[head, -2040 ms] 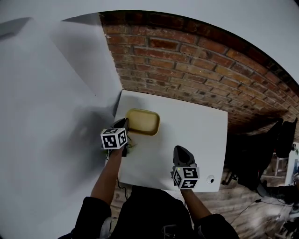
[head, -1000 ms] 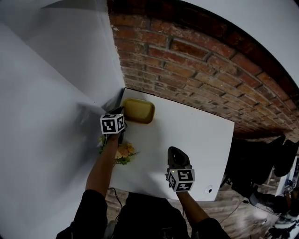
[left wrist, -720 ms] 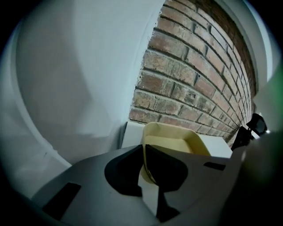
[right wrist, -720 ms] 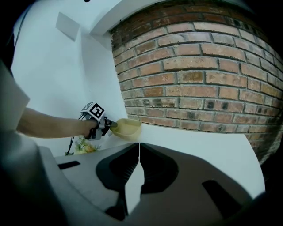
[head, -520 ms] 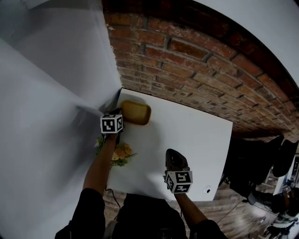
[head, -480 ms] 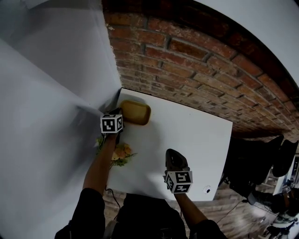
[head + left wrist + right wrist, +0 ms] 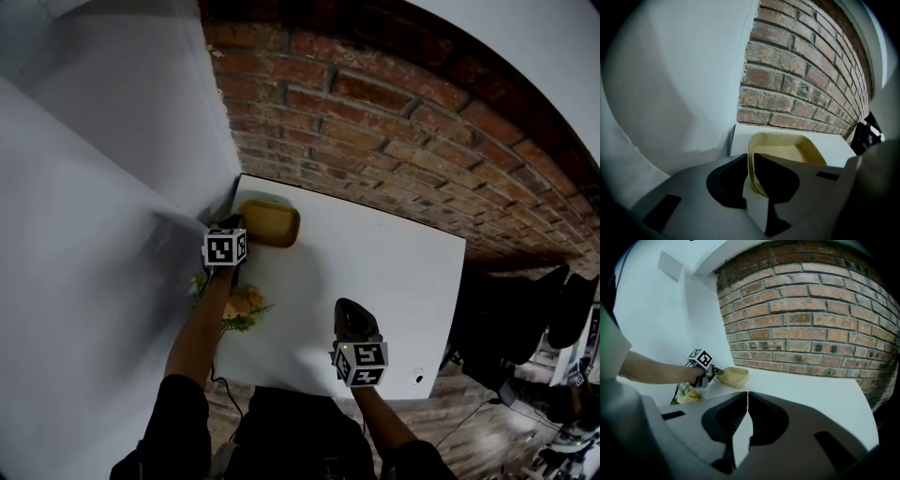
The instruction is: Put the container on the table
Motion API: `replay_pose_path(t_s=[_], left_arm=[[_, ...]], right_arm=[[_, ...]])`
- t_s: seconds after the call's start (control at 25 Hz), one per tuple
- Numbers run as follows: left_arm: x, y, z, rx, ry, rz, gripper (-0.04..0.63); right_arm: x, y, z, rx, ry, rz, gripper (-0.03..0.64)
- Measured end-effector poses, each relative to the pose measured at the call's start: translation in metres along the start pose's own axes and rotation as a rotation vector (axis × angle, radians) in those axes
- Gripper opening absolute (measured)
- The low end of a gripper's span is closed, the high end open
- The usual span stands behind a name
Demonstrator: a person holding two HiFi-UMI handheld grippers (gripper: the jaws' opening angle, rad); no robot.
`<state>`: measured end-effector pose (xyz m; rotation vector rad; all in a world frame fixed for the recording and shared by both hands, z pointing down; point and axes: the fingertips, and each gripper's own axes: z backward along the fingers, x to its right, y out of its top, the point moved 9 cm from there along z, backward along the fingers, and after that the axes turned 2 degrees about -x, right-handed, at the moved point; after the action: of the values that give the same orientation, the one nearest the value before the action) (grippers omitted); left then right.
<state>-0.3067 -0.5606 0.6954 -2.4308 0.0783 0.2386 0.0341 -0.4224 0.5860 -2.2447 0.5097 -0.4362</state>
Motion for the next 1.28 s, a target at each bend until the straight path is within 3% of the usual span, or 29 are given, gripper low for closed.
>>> replay_pose_path(t_s=[0.44,0.72,1.28], left_arm=[[0.021,0.012,0.043,0.125,-0.016,-0.044,0.044],[0.048,0.015,0.093,0.204,0.005,-0.127,0.043],[0.106,-0.018,0.21,0.311,-0.01,-0.2,0.034]], right_arm=[[-0.005,-0.005,0.017,0.031,0.014,0.003,0.025],[-0.017,-0.007,0.035,0.061,0.049,0.039,0.025],[-0.013,-0.018,0.098,0.201,0.052,-0.011,0.025]])
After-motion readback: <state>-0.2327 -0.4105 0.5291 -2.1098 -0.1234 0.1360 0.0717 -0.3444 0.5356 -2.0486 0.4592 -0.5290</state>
